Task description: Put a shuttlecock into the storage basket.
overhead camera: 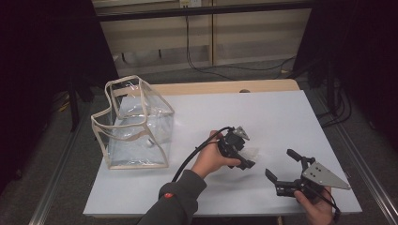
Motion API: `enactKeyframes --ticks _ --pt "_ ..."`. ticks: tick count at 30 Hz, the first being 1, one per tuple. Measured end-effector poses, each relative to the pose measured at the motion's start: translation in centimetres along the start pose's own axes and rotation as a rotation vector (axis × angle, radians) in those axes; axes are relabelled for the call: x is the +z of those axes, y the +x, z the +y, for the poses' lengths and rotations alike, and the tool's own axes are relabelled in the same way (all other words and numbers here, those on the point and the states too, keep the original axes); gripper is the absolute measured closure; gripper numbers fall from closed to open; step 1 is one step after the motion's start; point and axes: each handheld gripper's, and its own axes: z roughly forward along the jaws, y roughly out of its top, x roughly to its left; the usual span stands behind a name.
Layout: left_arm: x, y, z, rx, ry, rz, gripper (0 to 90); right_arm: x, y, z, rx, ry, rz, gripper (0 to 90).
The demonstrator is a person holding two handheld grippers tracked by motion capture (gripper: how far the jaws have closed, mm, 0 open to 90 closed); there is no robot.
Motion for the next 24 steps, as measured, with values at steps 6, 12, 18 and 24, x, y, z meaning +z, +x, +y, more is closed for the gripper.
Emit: enactKeyframes --ticks 6,12,18,24 --pt "-0.01 -0.04 0.08 -0.039 -0.011 0.002 21.7 0.02 0.06 0.02 0.001 0.002 0.002 1.3" --pt "0.12 -0.09 0.22 -0.055 -0.027 0.019 23.4 0.03 0.01 -0.02 0.000 0.001 0.000 1.3" --pt "0.35 -0.42 0.46 -0.038 -0.014 0.039 23.7 0.00 0.02 0.00 0.000 0.001 0.001 1.3" --pt "0.34 -0.44 0.49 -0.052 -0.019 0.054 29.3 -0.01 0.06 0.03 0.001 -0.001 -0.001 1.3"
